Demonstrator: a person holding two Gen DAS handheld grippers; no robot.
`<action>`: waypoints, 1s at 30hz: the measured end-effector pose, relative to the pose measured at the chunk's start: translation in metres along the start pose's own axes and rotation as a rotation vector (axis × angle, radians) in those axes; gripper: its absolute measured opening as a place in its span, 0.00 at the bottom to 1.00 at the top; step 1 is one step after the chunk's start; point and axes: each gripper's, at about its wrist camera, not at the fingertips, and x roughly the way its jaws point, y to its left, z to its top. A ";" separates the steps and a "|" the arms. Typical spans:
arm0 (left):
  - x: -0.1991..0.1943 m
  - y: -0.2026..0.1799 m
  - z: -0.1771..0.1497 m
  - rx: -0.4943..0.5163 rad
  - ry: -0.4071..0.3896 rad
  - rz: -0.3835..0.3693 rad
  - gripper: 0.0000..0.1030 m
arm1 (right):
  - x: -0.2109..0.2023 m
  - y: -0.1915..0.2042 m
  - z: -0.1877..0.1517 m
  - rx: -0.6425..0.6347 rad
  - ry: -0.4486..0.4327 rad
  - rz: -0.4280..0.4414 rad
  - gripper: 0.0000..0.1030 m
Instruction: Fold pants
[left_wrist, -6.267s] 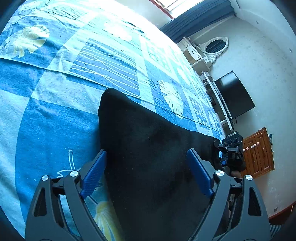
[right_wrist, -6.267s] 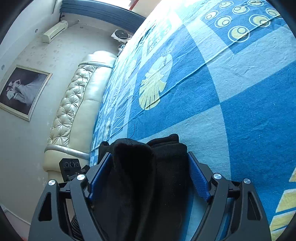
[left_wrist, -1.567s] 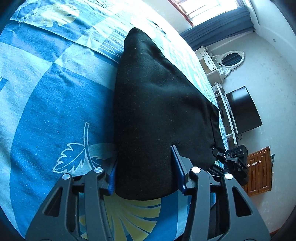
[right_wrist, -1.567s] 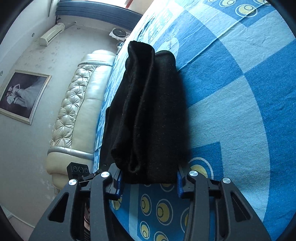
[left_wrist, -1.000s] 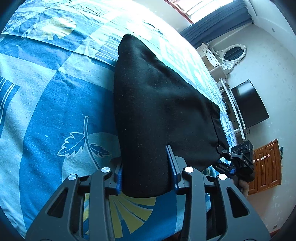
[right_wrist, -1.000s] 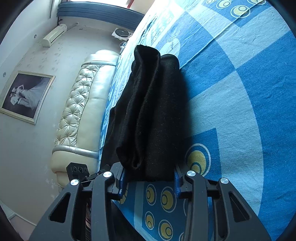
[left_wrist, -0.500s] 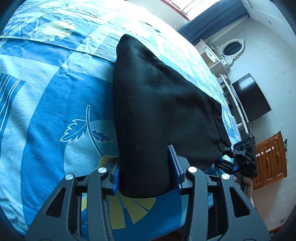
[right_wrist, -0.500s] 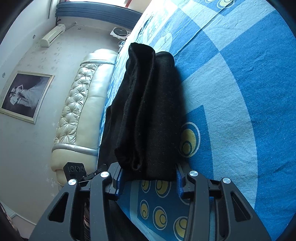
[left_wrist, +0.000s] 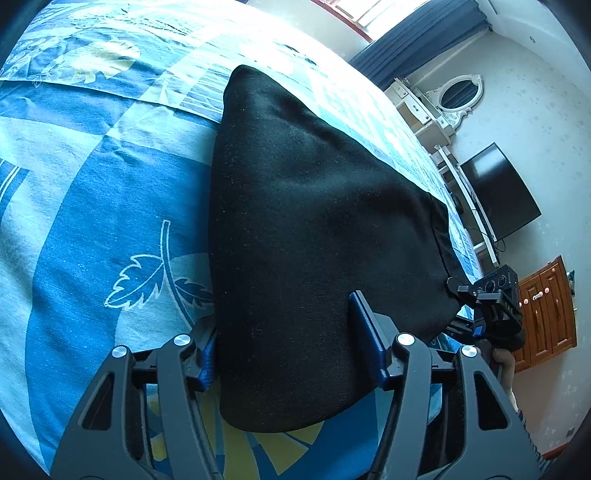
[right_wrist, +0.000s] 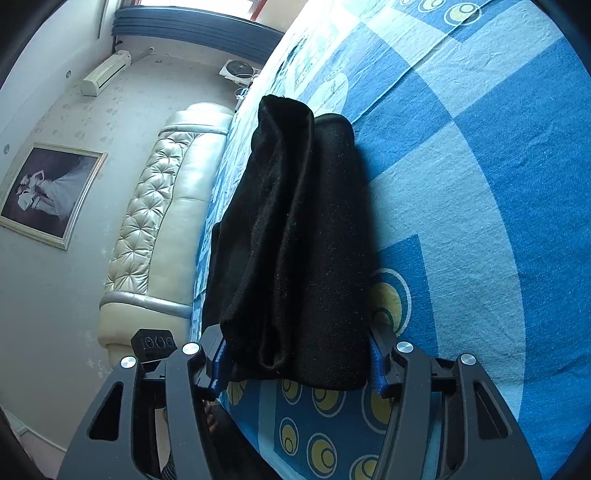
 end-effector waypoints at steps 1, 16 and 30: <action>-0.001 0.000 0.000 -0.001 0.000 0.003 0.54 | -0.001 -0.002 -0.001 0.002 0.000 0.003 0.45; -0.017 -0.016 -0.006 0.029 -0.002 0.060 0.38 | -0.013 -0.005 -0.008 0.011 0.006 0.018 0.38; -0.023 -0.018 -0.016 0.032 0.006 0.065 0.38 | -0.022 -0.011 -0.018 0.017 0.017 0.028 0.38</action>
